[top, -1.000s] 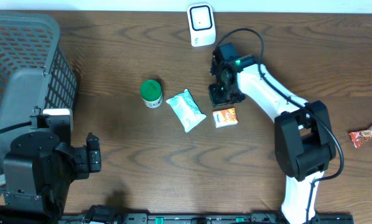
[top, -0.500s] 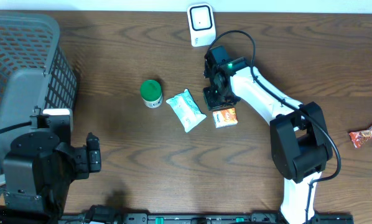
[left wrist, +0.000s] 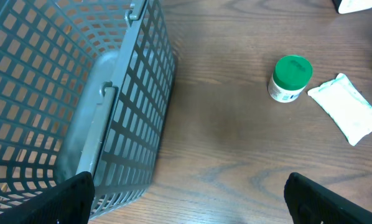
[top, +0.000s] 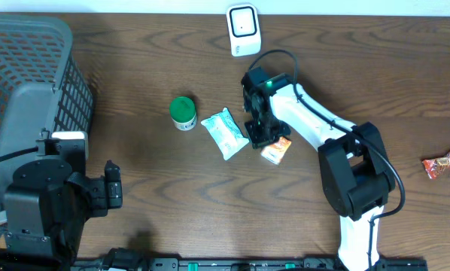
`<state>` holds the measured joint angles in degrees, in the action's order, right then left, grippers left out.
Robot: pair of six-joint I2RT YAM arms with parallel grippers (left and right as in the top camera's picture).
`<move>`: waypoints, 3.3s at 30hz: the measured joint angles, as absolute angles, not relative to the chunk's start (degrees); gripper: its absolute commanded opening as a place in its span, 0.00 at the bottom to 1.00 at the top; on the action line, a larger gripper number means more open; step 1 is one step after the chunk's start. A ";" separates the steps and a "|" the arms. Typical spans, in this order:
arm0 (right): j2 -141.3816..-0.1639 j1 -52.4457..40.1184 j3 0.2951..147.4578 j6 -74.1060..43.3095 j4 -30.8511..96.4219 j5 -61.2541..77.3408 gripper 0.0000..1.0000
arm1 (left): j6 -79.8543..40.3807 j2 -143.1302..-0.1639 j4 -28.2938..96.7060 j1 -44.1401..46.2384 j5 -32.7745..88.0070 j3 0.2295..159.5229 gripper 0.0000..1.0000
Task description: Scan the item barcode
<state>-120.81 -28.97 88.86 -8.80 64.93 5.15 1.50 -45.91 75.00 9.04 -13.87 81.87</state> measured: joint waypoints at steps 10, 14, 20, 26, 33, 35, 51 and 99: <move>-120.81 -29.82 88.79 -8.03 78.89 -4.03 0.01 | 1.50 -45.91 75.00 9.04 -13.87 81.87 0.98; -120.81 -29.82 88.79 -8.78 78.76 -5.85 0.01 | 1.50 -45.91 75.00 9.04 -13.87 81.87 0.98; -120.84 -30.87 88.79 -9.19 76.40 -3.66 0.01 | 1.50 -45.91 74.98 9.04 -13.89 81.87 0.98; -120.84 -33.45 88.79 -9.54 74.46 1.28 0.01 | 1.50 -45.91 75.00 9.04 -13.87 81.87 0.98; -120.86 -34.98 88.75 -10.98 63.40 4.40 0.01 | 1.50 -45.91 74.98 9.04 -13.89 81.87 0.98; -120.86 -35.11 88.49 -11.79 63.11 3.60 0.01 | 1.50 -45.91 75.00 9.04 -13.87 81.87 0.98; -120.46 -32.97 80.20 -21.19 66.52 -15.11 0.01 | 1.50 -45.91 74.98 9.04 -13.89 81.87 0.98; -115.85 -18.92 77.47 -23.40 50.98 -4.32 0.64 | 1.50 -45.91 74.98 9.04 -13.89 81.87 0.98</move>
